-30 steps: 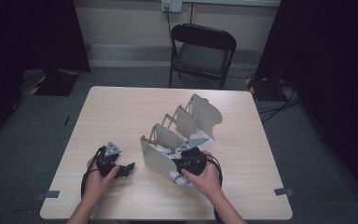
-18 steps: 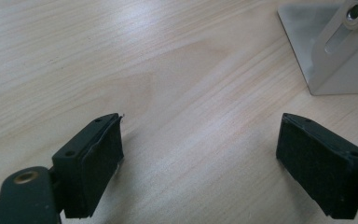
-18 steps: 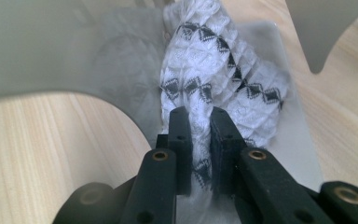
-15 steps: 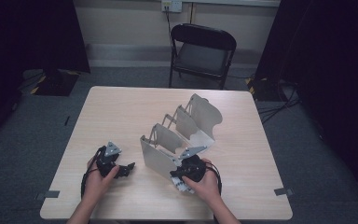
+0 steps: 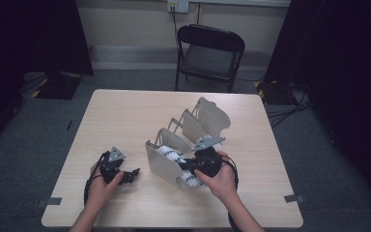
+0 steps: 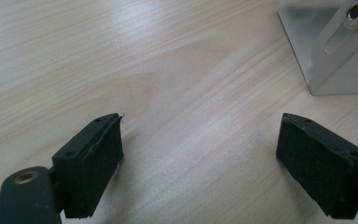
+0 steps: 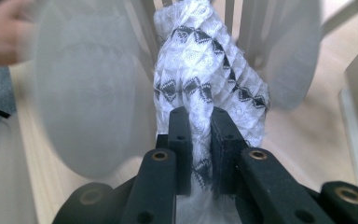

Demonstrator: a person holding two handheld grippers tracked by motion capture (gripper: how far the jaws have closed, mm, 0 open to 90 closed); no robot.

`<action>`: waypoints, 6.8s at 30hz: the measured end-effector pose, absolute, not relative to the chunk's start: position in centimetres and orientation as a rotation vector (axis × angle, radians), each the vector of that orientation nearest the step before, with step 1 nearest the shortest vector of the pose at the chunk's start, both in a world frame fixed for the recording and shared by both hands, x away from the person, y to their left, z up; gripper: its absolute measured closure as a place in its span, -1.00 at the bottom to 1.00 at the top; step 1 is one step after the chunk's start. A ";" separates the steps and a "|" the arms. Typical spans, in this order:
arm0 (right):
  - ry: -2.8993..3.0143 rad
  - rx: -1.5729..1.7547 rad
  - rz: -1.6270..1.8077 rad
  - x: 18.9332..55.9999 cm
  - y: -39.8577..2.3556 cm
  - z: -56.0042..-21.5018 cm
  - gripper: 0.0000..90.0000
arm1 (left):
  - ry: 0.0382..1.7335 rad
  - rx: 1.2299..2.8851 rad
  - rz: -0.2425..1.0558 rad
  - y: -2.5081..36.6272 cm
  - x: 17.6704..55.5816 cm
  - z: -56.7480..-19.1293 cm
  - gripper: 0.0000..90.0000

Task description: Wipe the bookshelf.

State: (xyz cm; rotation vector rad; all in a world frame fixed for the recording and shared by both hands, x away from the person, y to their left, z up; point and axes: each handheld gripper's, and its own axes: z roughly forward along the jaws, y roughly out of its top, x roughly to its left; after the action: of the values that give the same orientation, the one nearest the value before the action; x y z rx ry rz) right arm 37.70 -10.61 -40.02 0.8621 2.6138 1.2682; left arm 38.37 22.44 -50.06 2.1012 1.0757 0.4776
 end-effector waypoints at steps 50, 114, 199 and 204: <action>2.694 0.935 1.219 38.0 -8.5 -44.3 0.79 | 1.076 2.101 0.478 22.4 38.4 -50.1 -0.69; 2.611 0.822 1.238 39.6 -6.8 -42.6 0.81 | 1.075 2.103 0.474 22.4 38.4 -50.1 -0.69; 2.671 0.929 1.138 38.8 -8.4 -47.1 0.80 | 1.075 2.103 0.474 22.4 38.4 -50.1 -0.69; 2.672 0.931 1.145 38.6 -8.5 -47.5 0.80 | 1.074 2.103 0.474 22.4 38.4 -50.1 -0.69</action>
State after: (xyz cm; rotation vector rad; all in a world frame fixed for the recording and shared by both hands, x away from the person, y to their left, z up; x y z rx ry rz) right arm 38.59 -8.54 -47.47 0.9315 2.6724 1.1447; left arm 38.39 22.45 -50.06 2.1029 1.0740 0.4741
